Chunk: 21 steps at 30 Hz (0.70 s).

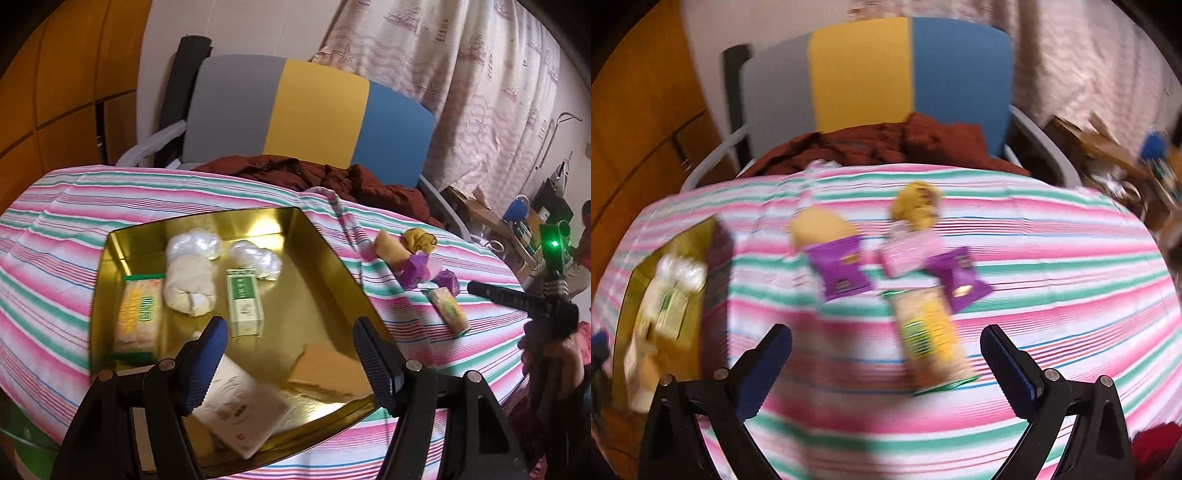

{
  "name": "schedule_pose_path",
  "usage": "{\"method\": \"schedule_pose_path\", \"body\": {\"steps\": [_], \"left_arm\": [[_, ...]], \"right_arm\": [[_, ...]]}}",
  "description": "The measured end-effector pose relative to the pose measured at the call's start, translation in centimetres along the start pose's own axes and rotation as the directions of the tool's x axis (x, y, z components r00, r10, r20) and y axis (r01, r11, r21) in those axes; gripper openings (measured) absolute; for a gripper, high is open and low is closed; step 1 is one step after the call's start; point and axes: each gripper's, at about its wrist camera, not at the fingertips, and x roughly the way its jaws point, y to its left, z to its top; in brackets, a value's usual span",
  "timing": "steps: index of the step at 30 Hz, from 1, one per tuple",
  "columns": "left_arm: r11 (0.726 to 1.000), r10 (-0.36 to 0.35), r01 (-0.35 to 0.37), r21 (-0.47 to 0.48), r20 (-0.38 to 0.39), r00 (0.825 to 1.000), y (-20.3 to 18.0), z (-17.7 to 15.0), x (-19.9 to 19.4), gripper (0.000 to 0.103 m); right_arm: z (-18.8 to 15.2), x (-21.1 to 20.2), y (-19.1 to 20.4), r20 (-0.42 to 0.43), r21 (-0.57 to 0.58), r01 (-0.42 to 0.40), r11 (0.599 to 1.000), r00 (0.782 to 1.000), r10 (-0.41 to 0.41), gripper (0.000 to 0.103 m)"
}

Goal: Organize objects
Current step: 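Move both tools back toward the purple packets and WEIDAN packet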

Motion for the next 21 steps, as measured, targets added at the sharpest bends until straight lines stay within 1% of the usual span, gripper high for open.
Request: {"method": "schedule_pose_path", "body": {"steps": [4,7,10,11,13,16,19,21], "left_arm": [[0.999,-0.023,0.024,0.048,-0.020,1.000,-2.2,0.5,1.0,0.071],[0.994,-0.038,0.041,0.098,-0.037,0.999,-4.5,1.1,1.9,0.071],[0.987,-0.056,0.064,0.146,-0.056,0.997,-7.1,1.5,3.3,0.071],[0.984,-0.070,0.080,0.159,-0.066,0.995,-8.1,1.7,3.8,0.071],[0.979,-0.090,0.104,0.174,-0.085,0.992,-9.9,1.9,5.0,0.071],[0.974,-0.102,0.123,0.191,-0.115,0.988,-12.3,2.2,7.0,0.071],[0.970,-0.110,0.139,0.200,-0.150,0.983,-13.9,2.5,8.9,0.070],[0.971,-0.111,0.144,0.193,-0.172,0.979,-14.8,2.6,10.3,0.069]], "right_arm": [[1.5,1.7,-4.0,0.014,0.100,0.048,0.994,0.999,-0.049,0.103],[1.5,3.2,-6.9,0.020,0.196,0.058,0.979,0.998,-0.063,0.103],[0.8,4.9,-9.4,-0.057,0.302,0.078,0.950,0.996,-0.064,0.103],[0.8,4.8,-9.9,-0.049,0.318,0.077,0.945,0.997,-0.065,0.103],[0.9,4.4,-10.4,-0.036,0.335,0.075,0.939,0.997,-0.067,0.103],[0.9,4.2,-10.4,-0.032,0.345,0.057,0.937,0.998,-0.050,0.103],[1.0,4.3,-10.3,-0.038,0.337,0.063,0.939,0.998,-0.054,0.103],[1.1,4.3,-10.4,-0.037,0.337,0.054,0.940,0.998,-0.044,0.103]]}}
